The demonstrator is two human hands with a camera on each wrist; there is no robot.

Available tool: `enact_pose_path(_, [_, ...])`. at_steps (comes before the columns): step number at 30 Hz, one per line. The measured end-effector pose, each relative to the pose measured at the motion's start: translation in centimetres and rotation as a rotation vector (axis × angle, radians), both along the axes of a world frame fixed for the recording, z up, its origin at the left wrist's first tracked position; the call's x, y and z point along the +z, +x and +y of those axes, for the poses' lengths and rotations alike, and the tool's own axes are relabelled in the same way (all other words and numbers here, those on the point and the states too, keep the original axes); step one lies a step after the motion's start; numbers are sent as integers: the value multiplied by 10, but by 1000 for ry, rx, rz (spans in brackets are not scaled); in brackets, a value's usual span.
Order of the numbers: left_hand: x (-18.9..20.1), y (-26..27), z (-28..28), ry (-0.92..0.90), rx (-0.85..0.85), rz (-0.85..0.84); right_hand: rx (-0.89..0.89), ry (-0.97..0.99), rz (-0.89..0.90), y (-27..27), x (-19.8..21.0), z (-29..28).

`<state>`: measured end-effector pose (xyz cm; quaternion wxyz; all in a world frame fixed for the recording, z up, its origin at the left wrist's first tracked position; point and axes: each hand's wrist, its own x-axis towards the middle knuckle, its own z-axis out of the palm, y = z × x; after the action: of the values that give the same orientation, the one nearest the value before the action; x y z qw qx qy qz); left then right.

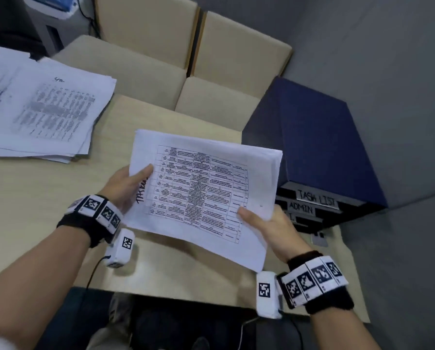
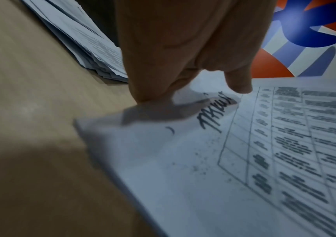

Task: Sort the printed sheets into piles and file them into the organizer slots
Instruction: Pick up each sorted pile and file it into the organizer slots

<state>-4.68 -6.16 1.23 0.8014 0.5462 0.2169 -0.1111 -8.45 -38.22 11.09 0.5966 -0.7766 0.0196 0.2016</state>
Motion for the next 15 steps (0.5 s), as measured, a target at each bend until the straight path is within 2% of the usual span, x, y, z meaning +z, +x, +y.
enact_pose_path(3, [9,-32,-45,102,102,-44,-8,67,30,-21,-3,-47])
enact_pose_path(5, [13,-55,-79,133,156,-60,-18,39,24,-36,-9,-77])
enact_pose_path(8, [12,-84,-123,159,155,-64,-8,7,-32,-57,-14,-123])
enact_pose_path(11, [15,-103,-160,270,36,-3,-76,96,-19,-75,-6,-169])
enact_pose_path(13, [21,-110,-181,415,-150,92,-125,145,5,-84,6,-199])
enact_pose_path(15, [24,-113,-199,538,-353,82,-207,167,10,-92,17,-230])
